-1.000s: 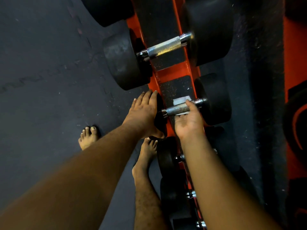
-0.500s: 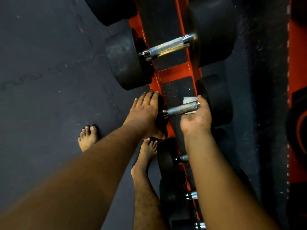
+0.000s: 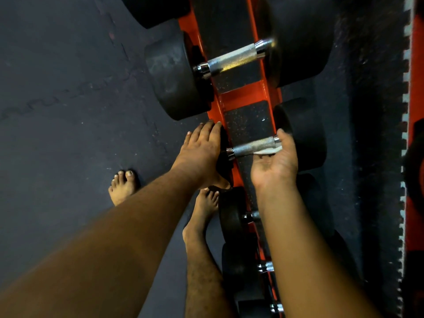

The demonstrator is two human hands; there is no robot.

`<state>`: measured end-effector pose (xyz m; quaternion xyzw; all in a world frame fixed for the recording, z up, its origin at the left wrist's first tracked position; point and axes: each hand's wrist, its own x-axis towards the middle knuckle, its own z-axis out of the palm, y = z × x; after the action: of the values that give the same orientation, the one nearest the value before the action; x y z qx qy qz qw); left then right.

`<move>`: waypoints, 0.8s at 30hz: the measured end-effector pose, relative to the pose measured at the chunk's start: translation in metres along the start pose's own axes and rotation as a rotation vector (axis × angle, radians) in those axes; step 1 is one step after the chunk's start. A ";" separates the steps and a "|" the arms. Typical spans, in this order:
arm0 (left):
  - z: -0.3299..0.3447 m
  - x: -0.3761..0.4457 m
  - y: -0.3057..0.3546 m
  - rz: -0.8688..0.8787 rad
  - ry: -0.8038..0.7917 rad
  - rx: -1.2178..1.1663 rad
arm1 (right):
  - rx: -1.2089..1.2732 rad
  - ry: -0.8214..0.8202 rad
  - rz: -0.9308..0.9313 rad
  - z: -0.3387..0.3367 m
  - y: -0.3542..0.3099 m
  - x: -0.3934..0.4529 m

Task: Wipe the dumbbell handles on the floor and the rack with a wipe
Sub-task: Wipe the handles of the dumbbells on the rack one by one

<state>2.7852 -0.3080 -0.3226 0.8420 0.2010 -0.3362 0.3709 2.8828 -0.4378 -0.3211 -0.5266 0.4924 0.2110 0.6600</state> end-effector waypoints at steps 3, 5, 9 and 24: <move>-0.003 -0.001 0.002 -0.004 -0.009 -0.007 | -0.028 -0.045 0.046 0.012 -0.002 0.004; -0.004 -0.002 0.003 -0.006 -0.012 -0.008 | -0.029 -0.018 0.054 0.013 0.003 -0.002; 0.000 -0.001 0.002 -0.006 0.010 0.000 | -0.029 0.001 0.051 0.004 0.010 -0.010; -0.001 -0.001 0.003 -0.001 0.014 0.007 | -0.322 -0.170 0.074 -0.027 0.035 0.006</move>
<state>2.7865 -0.3095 -0.3199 0.8455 0.2026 -0.3312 0.3665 2.8463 -0.4511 -0.3422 -0.5872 0.4138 0.3552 0.5981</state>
